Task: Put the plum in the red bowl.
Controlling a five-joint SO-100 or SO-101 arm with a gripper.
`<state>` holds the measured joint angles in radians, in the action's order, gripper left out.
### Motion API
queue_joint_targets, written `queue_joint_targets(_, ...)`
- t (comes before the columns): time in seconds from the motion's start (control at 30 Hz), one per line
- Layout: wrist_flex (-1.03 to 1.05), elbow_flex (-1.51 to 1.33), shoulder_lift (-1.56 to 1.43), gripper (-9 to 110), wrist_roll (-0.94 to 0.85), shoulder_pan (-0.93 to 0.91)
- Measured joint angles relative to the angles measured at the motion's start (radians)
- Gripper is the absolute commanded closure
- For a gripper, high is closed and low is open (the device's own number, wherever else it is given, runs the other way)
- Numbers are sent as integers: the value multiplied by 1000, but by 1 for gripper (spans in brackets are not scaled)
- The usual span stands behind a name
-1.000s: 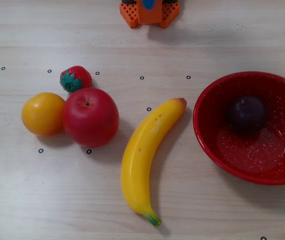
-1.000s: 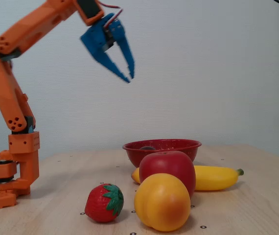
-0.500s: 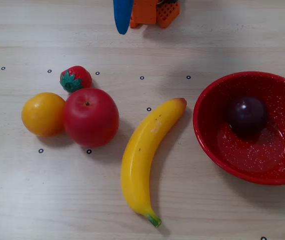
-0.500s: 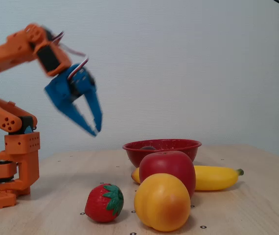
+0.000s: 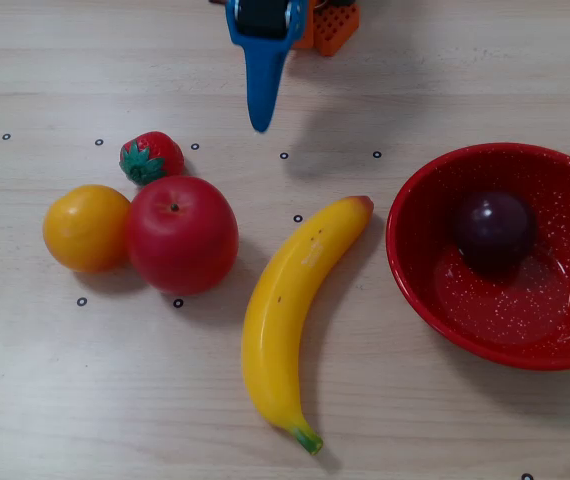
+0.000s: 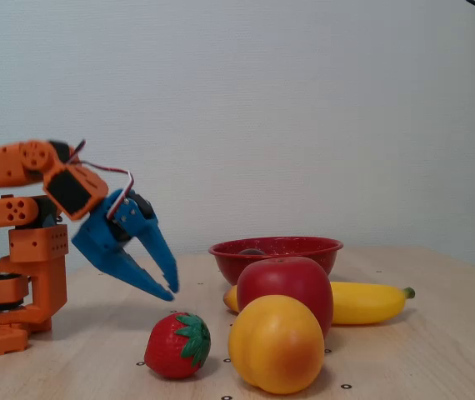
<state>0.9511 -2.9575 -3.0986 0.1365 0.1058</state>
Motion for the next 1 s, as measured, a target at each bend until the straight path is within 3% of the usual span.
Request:
queue_joint_targets(0.43,-23,-81,-91,101,-144,-14)
queue_joint_targets(1.0,-23,-81,-97,101,-144,-23)
